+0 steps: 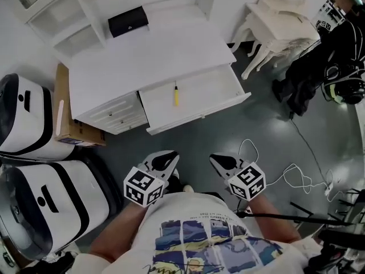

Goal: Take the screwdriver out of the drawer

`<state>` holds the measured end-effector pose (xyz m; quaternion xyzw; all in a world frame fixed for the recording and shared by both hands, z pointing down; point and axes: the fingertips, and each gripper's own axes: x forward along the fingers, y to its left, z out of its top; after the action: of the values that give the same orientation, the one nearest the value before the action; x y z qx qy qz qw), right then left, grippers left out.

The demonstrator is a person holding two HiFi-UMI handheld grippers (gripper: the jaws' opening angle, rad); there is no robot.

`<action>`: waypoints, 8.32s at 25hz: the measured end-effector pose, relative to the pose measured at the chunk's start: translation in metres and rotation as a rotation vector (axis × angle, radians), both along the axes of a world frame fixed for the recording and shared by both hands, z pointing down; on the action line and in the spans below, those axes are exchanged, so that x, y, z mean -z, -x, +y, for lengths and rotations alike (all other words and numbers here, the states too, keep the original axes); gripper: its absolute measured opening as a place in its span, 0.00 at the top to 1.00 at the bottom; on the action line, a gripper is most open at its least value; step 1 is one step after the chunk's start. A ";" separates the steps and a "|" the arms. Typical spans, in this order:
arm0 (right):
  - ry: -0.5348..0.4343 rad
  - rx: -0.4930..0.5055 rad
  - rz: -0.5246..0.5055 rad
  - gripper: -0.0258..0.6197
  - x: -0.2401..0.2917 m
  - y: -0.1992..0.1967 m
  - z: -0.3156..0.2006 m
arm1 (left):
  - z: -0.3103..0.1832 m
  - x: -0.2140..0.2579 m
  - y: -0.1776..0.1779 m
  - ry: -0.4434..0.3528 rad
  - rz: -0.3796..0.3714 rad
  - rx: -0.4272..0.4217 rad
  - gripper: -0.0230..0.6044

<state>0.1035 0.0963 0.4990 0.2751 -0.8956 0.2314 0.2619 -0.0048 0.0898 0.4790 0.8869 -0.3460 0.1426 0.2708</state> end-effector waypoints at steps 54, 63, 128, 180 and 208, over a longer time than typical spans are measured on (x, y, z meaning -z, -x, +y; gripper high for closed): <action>0.193 0.273 0.080 0.86 -0.055 -0.110 -0.307 | -0.303 -0.331 0.025 0.666 -0.426 0.488 0.79; 0.206 0.284 0.082 0.86 -0.059 -0.105 -0.315 | -0.300 -0.333 0.027 0.686 -0.440 0.487 0.82; -0.018 0.110 0.026 0.89 -0.018 0.074 -0.146 | -0.114 0.016 0.104 0.059 0.063 0.203 0.82; -0.076 0.151 0.040 0.92 -0.015 0.114 -0.125 | -0.095 0.010 0.118 0.025 0.021 0.141 0.82; -0.066 0.128 0.039 0.92 -0.018 0.089 -0.132 | -0.105 0.003 0.090 0.052 -0.002 0.087 0.82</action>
<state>0.0144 -0.0356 0.5172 0.2300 -0.9133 0.1792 0.2842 -0.0952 -0.0156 0.4763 0.8636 -0.3808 0.1403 0.2991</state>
